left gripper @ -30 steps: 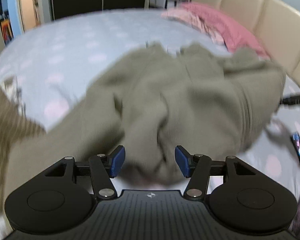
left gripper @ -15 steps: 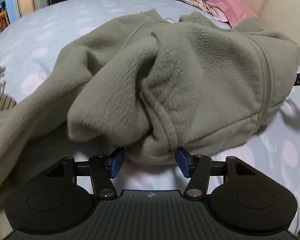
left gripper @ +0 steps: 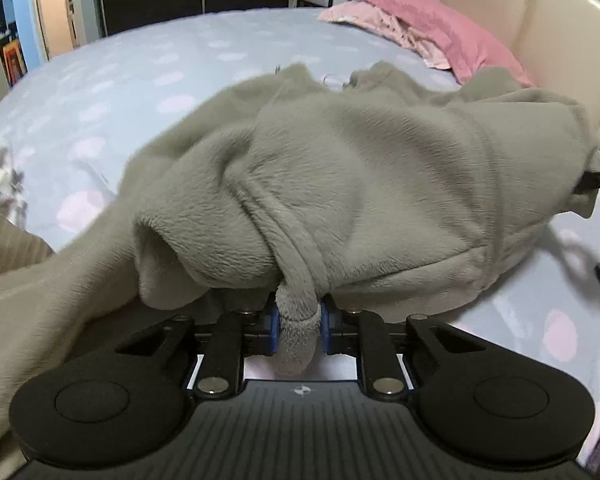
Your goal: Fold clothes
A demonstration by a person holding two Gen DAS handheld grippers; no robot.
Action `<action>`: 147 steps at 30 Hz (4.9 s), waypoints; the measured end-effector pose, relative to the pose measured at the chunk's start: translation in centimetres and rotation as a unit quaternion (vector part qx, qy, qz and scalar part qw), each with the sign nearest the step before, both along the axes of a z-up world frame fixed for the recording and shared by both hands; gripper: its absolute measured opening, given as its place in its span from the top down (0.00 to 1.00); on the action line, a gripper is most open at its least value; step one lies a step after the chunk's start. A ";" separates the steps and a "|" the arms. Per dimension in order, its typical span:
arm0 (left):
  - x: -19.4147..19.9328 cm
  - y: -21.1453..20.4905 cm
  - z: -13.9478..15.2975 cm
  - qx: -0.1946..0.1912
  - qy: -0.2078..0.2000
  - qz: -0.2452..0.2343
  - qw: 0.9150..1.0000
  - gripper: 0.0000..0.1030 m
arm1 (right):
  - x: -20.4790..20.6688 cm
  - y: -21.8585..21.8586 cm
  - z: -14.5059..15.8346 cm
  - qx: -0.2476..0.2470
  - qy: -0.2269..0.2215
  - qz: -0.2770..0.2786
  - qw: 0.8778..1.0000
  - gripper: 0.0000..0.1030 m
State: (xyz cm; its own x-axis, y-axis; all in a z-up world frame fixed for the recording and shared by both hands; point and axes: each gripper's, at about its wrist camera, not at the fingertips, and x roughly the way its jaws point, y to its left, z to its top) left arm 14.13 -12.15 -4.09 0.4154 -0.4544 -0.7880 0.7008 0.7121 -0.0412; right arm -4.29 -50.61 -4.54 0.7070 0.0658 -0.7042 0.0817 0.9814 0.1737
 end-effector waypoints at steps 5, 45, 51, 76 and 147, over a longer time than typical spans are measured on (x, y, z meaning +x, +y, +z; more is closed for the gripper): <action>-3.4 2.2 5.9 -0.025 -0.020 0.004 0.999 0.87 | -2.7 1.2 2.6 0.026 -0.011 0.000 1.000 0.83; -18.5 8.8 -2.1 0.167 0.066 -0.091 0.980 0.50 | -20.5 19.2 -3.1 -0.283 0.135 0.231 0.921 0.47; -17.7 8.2 -3.9 0.195 0.061 -0.076 0.976 0.52 | -21.9 22.8 -7.3 -0.425 0.139 0.299 0.843 0.47; -23.5 9.1 7.7 0.213 -0.129 -0.118 0.961 0.97 | -20.1 15.9 5.3 -0.492 0.062 0.118 0.860 0.93; -28.1 5.2 -7.9 0.257 0.049 -0.355 0.897 0.89 | -18.8 23.0 -8.3 -0.271 0.247 0.402 0.839 0.83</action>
State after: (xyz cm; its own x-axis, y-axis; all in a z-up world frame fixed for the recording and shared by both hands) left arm -13.98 -6.96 -12.02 0.0828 -0.1428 -0.9863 0.9964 0.0297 0.0793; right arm -23.13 -27.65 -12.89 0.2001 -0.0429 -0.9788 -0.7139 0.6779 -0.1757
